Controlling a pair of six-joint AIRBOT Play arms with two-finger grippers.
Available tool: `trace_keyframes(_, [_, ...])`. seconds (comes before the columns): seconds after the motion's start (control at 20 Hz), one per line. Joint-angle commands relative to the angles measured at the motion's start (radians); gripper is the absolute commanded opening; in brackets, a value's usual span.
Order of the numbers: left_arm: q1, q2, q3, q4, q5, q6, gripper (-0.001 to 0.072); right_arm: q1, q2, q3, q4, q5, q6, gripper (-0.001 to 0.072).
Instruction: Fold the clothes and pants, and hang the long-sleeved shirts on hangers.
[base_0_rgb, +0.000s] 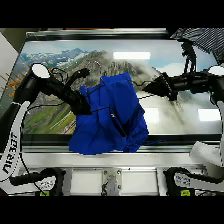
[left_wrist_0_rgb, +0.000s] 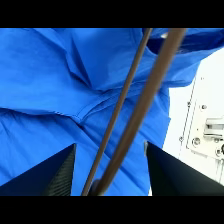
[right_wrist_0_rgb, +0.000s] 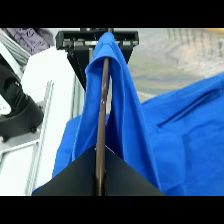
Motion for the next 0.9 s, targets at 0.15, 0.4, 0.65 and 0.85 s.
trace_keyframes(0.15, [-0.002,0.001,0.001,-0.048,0.008,-0.001,0.0448,0.002,0.000,0.000,0.061,-0.010,0.001,0.0004])
trace_keyframes(0.4, [0.011,0.001,0.001,-0.079,0.011,-0.013,0.0447,0.001,0.000,0.000,0.073,-0.044,0.001,0.0004])
trace_keyframes(0.65, [0.017,0.001,0.001,-0.079,0.000,-0.025,0.0448,0.001,0.000,0.000,0.115,-0.066,-0.003,0.0003])
trace_keyframes(0.85, [0.016,0.001,0.001,-0.082,0.004,-0.028,0.0447,0.002,0.000,0.000,0.158,-0.066,-0.003,0.0003])
